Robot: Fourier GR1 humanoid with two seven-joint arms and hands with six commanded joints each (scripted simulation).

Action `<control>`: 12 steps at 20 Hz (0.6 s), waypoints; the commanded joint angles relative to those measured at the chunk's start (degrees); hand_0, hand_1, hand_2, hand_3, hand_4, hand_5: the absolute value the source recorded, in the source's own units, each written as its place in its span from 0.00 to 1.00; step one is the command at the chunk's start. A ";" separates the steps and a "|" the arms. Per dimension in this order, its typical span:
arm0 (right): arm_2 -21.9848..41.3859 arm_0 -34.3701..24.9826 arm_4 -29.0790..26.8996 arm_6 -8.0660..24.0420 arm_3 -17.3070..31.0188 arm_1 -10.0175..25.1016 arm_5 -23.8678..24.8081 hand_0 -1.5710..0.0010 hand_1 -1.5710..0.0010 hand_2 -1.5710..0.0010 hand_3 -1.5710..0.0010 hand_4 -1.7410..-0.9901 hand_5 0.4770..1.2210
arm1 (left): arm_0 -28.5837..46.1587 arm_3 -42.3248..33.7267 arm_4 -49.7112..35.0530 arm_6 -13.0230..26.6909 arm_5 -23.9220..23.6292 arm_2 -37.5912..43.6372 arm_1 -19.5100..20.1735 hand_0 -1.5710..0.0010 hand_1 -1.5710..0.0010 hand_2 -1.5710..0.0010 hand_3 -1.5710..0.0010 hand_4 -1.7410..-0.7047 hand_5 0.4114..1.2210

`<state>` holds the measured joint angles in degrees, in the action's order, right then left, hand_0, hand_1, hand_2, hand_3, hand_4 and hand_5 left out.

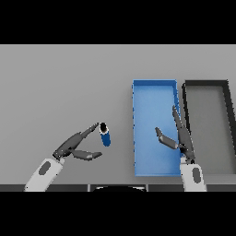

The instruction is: Pick up the blue pipe and place it into the blue bin.

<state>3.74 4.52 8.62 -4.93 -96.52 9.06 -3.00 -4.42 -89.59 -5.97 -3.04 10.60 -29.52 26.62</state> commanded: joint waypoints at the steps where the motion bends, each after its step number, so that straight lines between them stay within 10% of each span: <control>1: 0.23 0.36 0.34 0.13 -0.42 -0.10 0.17 1.00 1.00 1.00 1.00 0.70 0.20 | -0.57 1.31 0.75 -0.69 -0.43 -0.35 -1.20 1.00 1.00 1.00 1.00 0.57 0.06; 12: -0.68 0.88 0.04 -1.13 -0.01 0.58 0.13 1.00 1.00 1.00 1.00 0.70 0.23 | -7.35 12.70 5.43 -1.25 -3.57 -2.56 -11.16 1.00 1.00 1.00 1.00 0.66 0.01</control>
<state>3.05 5.39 8.65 -6.08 -96.53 9.65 -2.87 -11.80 -76.91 -0.53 -4.22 7.02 -32.09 15.42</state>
